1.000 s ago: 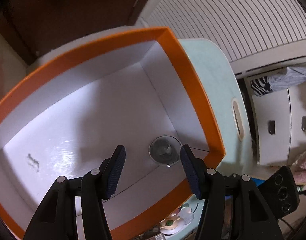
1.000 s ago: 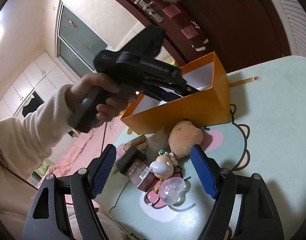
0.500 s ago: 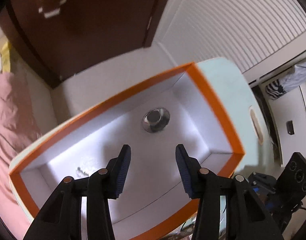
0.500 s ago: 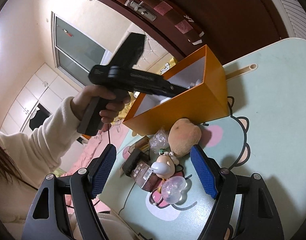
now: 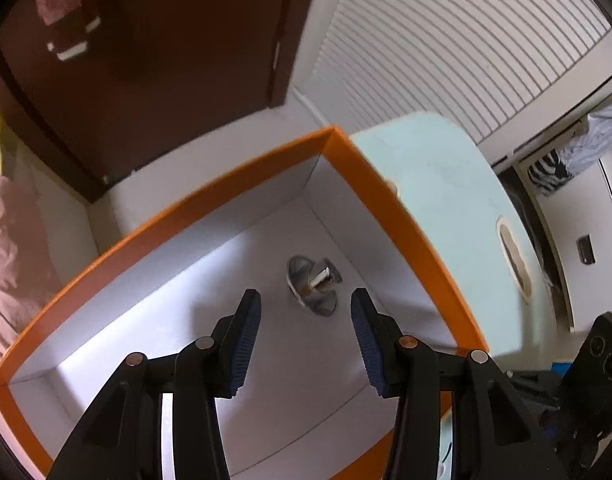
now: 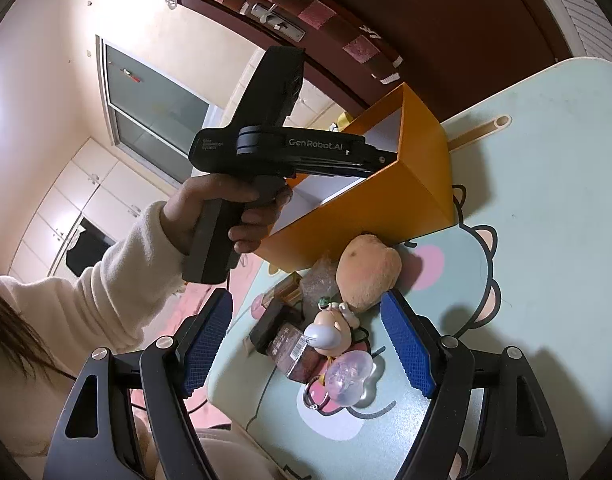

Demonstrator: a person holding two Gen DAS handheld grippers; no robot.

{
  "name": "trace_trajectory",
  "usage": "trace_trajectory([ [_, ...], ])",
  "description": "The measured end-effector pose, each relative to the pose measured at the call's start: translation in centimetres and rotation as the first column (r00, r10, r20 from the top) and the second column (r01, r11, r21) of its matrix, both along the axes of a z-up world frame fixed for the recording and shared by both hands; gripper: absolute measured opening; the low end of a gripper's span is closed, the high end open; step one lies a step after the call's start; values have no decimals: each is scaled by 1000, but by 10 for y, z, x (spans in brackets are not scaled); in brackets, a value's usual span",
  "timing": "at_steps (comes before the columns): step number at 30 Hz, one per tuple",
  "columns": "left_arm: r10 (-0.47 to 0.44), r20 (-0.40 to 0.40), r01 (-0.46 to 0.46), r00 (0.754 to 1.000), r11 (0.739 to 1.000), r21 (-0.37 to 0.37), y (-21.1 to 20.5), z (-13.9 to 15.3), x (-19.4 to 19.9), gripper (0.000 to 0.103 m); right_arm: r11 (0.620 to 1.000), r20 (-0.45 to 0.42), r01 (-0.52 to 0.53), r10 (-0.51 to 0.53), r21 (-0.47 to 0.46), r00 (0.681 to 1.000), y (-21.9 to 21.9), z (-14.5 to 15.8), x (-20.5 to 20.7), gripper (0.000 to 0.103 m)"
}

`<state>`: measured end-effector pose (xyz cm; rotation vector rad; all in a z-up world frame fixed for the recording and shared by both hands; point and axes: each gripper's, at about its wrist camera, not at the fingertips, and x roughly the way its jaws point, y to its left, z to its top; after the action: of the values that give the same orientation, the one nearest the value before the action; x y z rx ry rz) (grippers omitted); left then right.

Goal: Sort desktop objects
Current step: 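Reach the left gripper into the box and grasp the small metal cap, then lift the metal cap out and place it on the table with the left gripper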

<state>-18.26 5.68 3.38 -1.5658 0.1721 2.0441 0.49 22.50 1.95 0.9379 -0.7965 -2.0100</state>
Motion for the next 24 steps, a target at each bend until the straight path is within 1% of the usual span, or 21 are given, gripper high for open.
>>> trace_trajectory([
  [3,13,-11,-13,1000,1000,23,0,0,-3,45,1000,8,-5,5,-7,1000,0,-1,-1,77],
  [4,11,-6,-10,1000,1000,21,1,-2,-4,43,1000,11,-7,8,-9,1000,-1,-2,-1,77],
  [5,2,-1,-2,1000,1000,16,2,-4,-5,38,1000,14,-9,9,-10,1000,-1,-3,-1,77],
  [6,-9,1,9,1000,1000,10,4,-6,-4,28,1000,17,-9,10,-12,1000,-1,-3,-2,77],
  [9,-22,-7,22,1000,1000,1,7,-8,-1,28,1000,21,-8,8,-16,1000,-1,-3,-2,77],
  [12,3,-22,-3,1000,1000,31,1,-2,1,28,1000,23,-6,6,-18,1000,0,-3,-2,77],
  [14,22,-37,-20,999,999,49,-6,8,4,28,1000,22,-5,6,-17,1000,0,-3,-3,77],
  [17,66,-73,-59,995,993,102,-25,35,15,28,1000,11,-2,2,-7,1000,0,-1,-3,77],
  [19,100,-120,-85,988,989,125,-41,59,30,28,1000,-1,5,-5,5,1000,0,0,-2,77],
  [21,130,-153,-108,980,984,140,-56,74,48,28,1000,-5,12,-12,12,1000,0,0,-2,77],
  [24,173,-169,-149,970,978,147,-81,81,80,28,1000,-4,21,-20,21,1000,1,0,-2,77],
])
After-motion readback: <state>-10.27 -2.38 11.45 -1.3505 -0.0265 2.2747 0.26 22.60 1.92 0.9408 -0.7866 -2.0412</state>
